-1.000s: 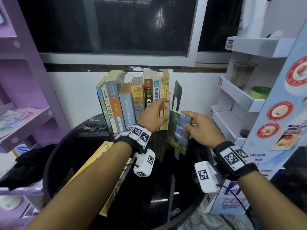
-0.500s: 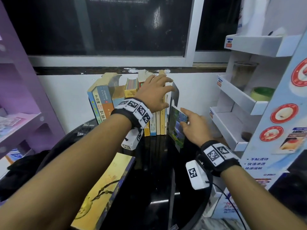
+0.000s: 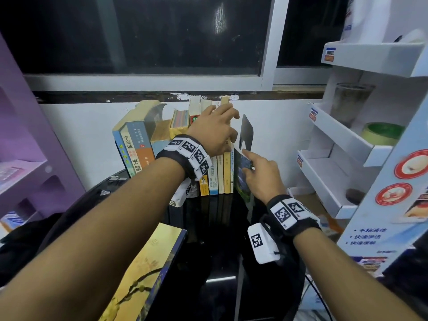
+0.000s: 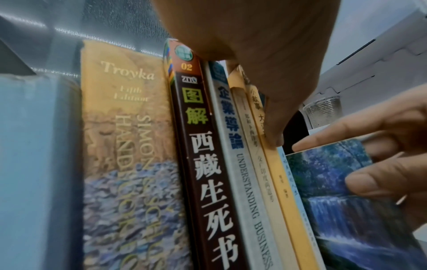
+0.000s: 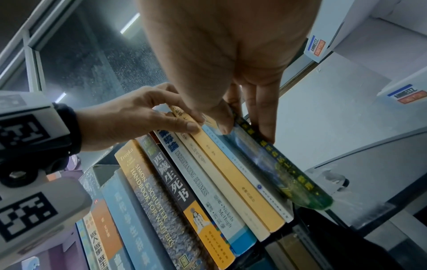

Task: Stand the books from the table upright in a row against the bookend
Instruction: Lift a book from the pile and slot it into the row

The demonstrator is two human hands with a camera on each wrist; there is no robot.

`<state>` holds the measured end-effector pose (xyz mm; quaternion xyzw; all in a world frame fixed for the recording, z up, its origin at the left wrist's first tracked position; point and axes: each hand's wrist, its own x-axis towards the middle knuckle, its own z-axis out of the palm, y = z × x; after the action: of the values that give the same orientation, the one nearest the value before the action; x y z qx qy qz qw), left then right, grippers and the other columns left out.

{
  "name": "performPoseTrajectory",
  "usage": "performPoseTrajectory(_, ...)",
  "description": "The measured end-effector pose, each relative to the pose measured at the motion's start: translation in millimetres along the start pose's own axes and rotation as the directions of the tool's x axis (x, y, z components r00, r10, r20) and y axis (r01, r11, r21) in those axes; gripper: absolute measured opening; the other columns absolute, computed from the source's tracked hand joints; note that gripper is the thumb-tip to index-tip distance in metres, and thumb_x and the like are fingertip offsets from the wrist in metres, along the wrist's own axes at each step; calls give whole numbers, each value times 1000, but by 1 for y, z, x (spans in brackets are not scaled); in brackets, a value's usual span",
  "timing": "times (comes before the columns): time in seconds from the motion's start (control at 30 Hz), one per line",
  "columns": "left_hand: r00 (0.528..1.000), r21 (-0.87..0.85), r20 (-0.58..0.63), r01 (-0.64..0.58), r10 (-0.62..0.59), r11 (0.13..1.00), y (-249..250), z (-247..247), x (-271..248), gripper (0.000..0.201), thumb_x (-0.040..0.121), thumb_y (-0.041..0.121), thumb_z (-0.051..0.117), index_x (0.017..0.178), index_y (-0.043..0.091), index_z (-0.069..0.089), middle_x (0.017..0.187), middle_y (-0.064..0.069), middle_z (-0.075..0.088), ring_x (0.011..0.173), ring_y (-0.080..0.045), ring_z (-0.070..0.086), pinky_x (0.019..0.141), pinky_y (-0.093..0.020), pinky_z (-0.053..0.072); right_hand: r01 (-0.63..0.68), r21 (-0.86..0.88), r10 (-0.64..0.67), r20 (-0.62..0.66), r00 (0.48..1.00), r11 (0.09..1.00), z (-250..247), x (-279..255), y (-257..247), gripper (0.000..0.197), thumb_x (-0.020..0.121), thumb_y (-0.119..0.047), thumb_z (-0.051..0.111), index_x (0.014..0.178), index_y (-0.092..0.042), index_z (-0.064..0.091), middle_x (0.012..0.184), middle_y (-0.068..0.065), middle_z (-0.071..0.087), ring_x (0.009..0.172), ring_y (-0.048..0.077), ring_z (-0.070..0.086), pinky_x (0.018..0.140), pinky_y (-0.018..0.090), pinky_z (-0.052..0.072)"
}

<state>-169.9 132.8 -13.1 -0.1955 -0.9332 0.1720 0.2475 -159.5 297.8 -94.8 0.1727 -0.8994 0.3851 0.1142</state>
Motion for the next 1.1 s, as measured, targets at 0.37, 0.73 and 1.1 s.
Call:
performPoseTrajectory(0.37, 999, -12, -29, 43, -43, 999, -3, 5, -2, 27, 80, 49, 64, 101, 33, 72, 122, 2, 44, 129, -21, 32, 98, -42, 37, -10, 68, 7, 43, 999, 998, 23, 15, 0, 49, 94, -13, 59, 140, -27, 48, 115, 10, 66, 99, 24, 66, 89, 32, 52)
performPoseTrajectory(0.73, 996, -18, -48, 71, -72, 997, -3, 6, -2, 26, 78, 48, 68, 98, 33, 73, 118, 3, 47, 125, -20, 36, 94, -39, 39, 62, -27, -56, 163, 985, 998, 27, 30, 6, 61, 88, -8, 65, 140, -27, 40, 116, 11, 65, 99, 27, 67, 85, 44, 57)
performPoseTrajectory(1.1, 996, -24, -49, 71, -72, 997, -2, 7, -2, 26, 78, 49, 67, 97, 32, 73, 119, 3, 47, 126, -21, 36, 96, -40, 39, 131, -84, -110, 219, 970, 988, 33, 31, 18, 91, 78, 3, 65, 142, -45, 20, 108, 11, 67, 88, 26, 69, 77, 45, 59)
